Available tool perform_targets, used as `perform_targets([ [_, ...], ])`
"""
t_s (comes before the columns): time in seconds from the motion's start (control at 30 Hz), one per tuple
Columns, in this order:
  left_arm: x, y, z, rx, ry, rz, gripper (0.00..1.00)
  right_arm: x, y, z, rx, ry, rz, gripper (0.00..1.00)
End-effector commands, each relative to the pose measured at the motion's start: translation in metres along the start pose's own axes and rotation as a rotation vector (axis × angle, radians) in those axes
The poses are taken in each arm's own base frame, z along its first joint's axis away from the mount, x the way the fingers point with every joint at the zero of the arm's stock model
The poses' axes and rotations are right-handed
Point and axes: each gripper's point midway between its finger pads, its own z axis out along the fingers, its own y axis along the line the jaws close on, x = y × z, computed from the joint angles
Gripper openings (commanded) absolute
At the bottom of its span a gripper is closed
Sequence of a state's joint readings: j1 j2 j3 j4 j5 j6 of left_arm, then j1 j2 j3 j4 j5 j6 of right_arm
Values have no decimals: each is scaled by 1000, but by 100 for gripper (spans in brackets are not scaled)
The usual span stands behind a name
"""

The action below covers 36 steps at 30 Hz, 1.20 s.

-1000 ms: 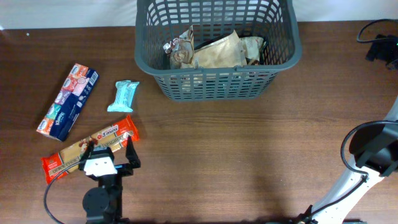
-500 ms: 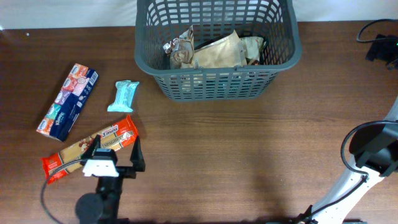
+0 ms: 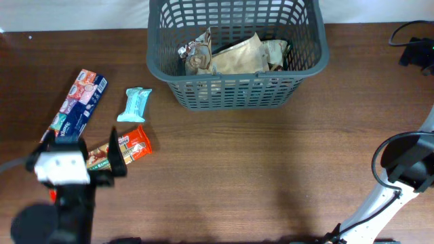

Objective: Pack container

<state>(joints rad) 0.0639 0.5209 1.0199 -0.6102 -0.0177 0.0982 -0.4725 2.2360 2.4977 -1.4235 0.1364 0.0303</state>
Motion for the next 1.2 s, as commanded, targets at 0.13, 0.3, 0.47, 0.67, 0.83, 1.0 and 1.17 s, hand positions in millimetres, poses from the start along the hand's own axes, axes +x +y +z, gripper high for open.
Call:
perform_targets([
  [0.13, 58, 5, 47, -36, 303, 48, 99, -1, 1, -1, -2, -5, 12, 99],
  [0.3, 126, 31, 57, -208, 618, 52, 99, -1, 1, -1, -2, -5, 12, 99],
  [0.47, 160, 45, 72, -325, 764, 35, 99, -1, 1, -1, -2, -5, 12, 99],
  [0.67, 192, 19, 73, -146, 967, 71, 99, -1, 1, -1, -2, -5, 12, 99],
  [0.83, 183, -7, 92, 71, 922, 156, 99, -1, 1, -1, -2, -5, 12, 99],
  [1.0, 181, -28, 99, 269, 900, 255, 99, -1, 1, -1, -2, -5, 12, 99],
  [1.17, 186, -36, 102, 366, 897, 279, 99, -1, 1, -1, -2, -5, 12, 99],
])
